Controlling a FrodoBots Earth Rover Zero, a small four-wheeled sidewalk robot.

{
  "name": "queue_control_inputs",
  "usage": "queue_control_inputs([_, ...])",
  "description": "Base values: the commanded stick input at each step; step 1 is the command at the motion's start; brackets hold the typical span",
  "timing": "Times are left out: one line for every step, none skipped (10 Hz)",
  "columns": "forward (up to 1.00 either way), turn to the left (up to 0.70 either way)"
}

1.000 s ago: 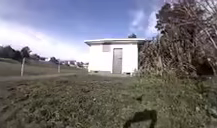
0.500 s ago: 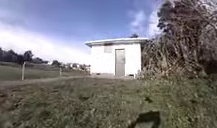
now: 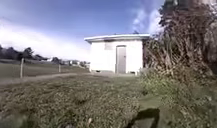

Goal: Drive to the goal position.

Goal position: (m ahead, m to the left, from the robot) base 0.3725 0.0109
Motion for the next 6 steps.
queue_control_inputs([0.70,0.00])
queue_control_inputs([0.70,0.00])
queue_control_inputs([0.70,0.00])
queue_control_inputs([0.70,0.00])
queue_control_inputs([0.70,0.00])
queue_control_inputs([0.70,0.00])
